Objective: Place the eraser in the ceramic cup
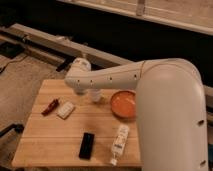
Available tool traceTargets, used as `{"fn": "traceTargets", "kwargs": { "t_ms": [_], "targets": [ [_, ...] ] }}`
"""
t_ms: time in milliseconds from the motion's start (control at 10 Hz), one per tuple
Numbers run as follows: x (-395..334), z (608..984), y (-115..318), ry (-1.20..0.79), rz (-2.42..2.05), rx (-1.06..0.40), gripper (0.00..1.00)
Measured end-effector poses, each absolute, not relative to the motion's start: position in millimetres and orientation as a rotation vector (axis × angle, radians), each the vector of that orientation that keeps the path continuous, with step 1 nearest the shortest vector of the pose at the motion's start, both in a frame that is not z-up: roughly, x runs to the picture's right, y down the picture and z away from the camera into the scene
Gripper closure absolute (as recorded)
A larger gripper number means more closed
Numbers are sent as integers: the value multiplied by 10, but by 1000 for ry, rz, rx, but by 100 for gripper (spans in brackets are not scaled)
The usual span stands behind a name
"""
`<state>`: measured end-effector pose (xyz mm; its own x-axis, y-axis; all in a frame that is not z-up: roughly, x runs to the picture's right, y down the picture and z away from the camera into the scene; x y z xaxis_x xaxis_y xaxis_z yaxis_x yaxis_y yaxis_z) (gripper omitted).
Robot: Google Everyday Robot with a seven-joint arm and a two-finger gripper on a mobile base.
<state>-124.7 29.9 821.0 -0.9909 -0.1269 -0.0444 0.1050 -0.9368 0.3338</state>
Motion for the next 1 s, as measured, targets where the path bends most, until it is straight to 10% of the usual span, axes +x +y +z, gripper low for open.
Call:
{"fn": "traceTargets", "kwargs": {
  "t_ms": [1000],
  "targets": [
    [-1262,8201,296,-498,-2994,85,20]
  ]
}}
